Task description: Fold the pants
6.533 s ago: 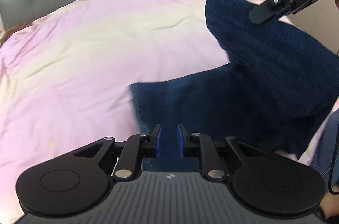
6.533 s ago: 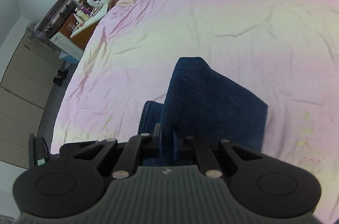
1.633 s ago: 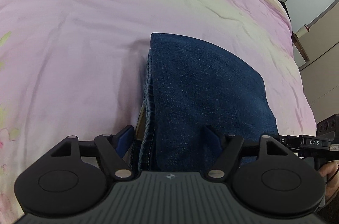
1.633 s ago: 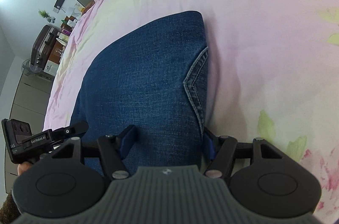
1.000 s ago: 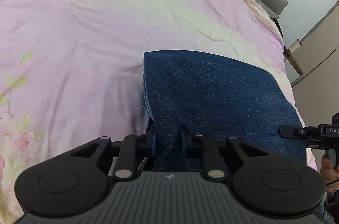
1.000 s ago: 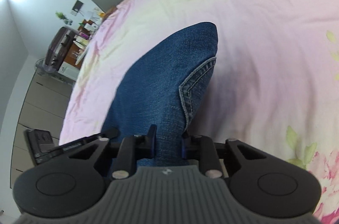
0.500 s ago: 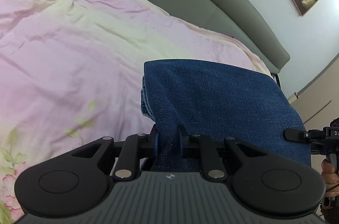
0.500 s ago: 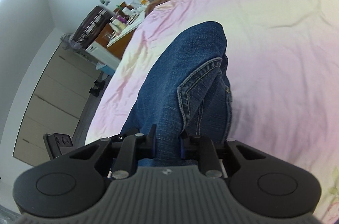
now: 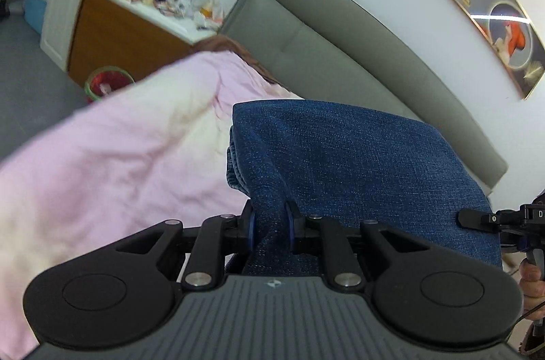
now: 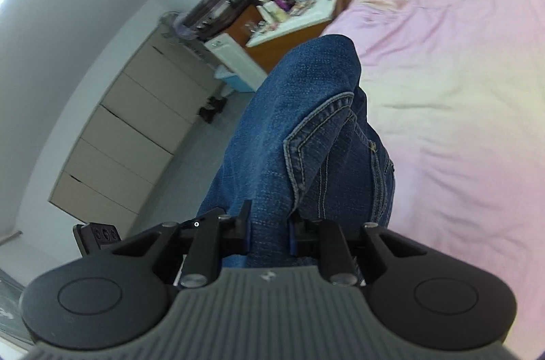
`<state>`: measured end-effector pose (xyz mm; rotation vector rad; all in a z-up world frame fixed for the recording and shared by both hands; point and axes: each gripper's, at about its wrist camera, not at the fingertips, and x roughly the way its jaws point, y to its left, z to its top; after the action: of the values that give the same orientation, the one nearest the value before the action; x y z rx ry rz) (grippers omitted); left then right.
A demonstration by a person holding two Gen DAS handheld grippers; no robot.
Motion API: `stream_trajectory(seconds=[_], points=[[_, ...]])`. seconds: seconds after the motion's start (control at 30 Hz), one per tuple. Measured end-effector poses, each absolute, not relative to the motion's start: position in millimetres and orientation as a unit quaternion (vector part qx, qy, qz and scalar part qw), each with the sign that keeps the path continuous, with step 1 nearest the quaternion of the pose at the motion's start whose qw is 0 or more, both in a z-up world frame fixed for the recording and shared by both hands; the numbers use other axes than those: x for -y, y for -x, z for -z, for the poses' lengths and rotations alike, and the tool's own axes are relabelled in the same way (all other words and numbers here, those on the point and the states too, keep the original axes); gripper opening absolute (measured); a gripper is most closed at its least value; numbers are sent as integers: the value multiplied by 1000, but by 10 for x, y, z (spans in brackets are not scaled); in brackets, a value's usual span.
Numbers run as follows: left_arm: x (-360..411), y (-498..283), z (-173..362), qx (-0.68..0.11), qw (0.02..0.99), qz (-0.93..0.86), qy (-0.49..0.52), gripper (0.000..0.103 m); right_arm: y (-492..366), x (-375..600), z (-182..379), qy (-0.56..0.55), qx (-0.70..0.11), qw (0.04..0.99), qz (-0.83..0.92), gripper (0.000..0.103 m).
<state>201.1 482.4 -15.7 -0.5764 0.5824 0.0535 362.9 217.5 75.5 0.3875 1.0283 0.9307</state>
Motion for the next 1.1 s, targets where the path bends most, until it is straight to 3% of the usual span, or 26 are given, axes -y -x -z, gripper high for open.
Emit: stream_trajectory(seconds=[0.13,0.43,0.67,0.93,1.1], points=[[-4838,-2377,185,-308,920,-38,238,18,-3920,-2405,-622,-197,-468,744,-435,14],[-4118,-3204,1271,-393,896,19,207,18,-4434,-1796,654,-228,-542,739,-328,14],[-3724,-3493,1611,-430,891,50,138,19,-4612,-1386,1198,-229,-577,732,-281,16],[-3454,-3512,1965,-470,878,49,82,29,-4600,-1173,1866,-196,-593,738,-256,33],[-3442,-3332,1700,-446,892,30,60,37,-4502,-1172,1818,-155,-575,764,-250,44]])
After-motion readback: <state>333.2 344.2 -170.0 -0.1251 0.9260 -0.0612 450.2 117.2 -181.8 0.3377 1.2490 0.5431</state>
